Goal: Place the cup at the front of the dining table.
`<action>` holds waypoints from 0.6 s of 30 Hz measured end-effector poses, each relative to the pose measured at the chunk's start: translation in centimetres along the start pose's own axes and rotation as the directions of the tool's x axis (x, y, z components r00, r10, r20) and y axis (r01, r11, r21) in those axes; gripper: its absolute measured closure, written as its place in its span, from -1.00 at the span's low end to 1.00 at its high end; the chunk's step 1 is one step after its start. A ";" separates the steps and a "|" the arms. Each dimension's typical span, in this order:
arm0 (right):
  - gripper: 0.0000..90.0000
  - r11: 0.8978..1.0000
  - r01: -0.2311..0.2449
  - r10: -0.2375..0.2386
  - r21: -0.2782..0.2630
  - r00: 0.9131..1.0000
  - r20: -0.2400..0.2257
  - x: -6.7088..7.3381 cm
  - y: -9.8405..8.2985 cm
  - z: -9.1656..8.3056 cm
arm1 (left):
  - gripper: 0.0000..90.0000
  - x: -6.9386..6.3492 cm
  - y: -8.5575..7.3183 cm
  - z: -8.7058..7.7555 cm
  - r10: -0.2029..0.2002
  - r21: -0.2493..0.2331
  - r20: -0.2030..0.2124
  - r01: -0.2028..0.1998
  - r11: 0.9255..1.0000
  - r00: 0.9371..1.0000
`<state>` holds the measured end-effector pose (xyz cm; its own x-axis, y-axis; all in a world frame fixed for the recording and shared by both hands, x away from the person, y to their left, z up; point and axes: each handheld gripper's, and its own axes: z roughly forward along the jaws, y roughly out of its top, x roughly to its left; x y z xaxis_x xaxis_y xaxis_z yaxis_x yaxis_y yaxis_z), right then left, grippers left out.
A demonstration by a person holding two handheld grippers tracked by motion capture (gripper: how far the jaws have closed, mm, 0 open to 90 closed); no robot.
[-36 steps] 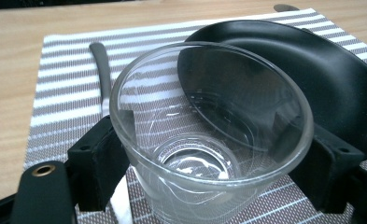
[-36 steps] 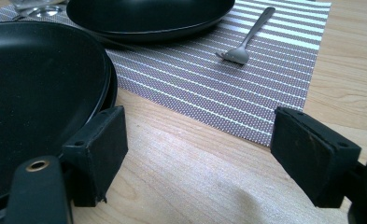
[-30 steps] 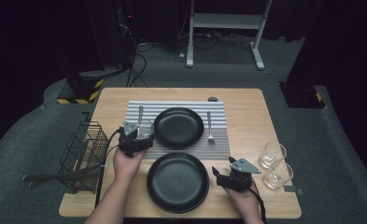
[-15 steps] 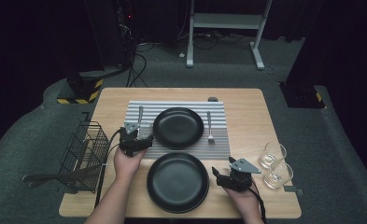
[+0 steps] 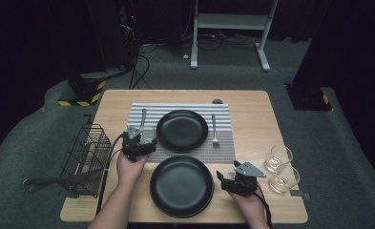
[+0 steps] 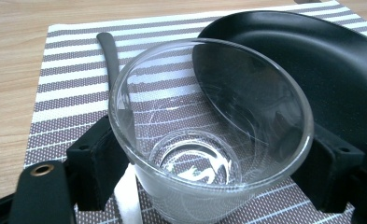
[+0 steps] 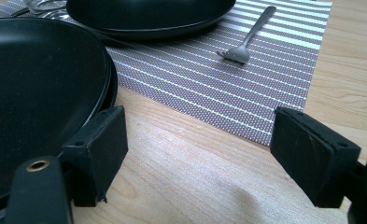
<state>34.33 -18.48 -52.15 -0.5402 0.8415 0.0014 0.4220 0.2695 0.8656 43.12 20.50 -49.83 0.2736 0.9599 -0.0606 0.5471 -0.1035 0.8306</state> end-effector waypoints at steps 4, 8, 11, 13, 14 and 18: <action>-0.57 1.000 0.002 -0.002 0.001 1.000 0.000 0.0 0.0 0.0 | -0.67 0.1 0.0 -0.2 -0.028 0.030 0.015 0.028 0.999 1.000; -0.57 1.000 0.004 -0.004 0.003 1.000 0.001 0.0 0.0 0.0 | -0.71 -0.1 -0.3 -0.8 -0.026 0.034 0.019 0.025 0.999 0.999; -0.57 1.000 0.002 -0.002 0.004 1.000 0.001 0.0 0.0 0.0 | -0.70 -0.2 -0.7 -1.3 -0.035 0.027 0.017 0.034 0.999 0.999; -0.57 1.000 0.004 -0.004 0.004 1.000 0.001 0.1 0.0 0.0 | -0.70 -0.3 -1.0 -1.6 -0.037 0.023 0.018 0.037 0.999 0.999; -0.57 1.000 0.004 -0.004 0.004 1.000 0.001 0.1 0.0 0.0 | -0.70 -0.3 -1.2 -1.9 -0.038 0.015 0.020 0.038 0.999 0.999; -0.57 1.000 0.006 -0.006 0.004 1.000 0.001 0.1 0.0 0.0 | -0.68 -0.5 -2.2 -2.8 -0.038 -0.004 0.031 0.038 0.999 0.999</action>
<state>34.33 -18.41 -52.16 -0.5420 0.8403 -0.0041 0.4219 0.2764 0.8635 39.56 20.95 -50.02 0.2768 0.9547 -0.1095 0.5540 -0.0654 0.8299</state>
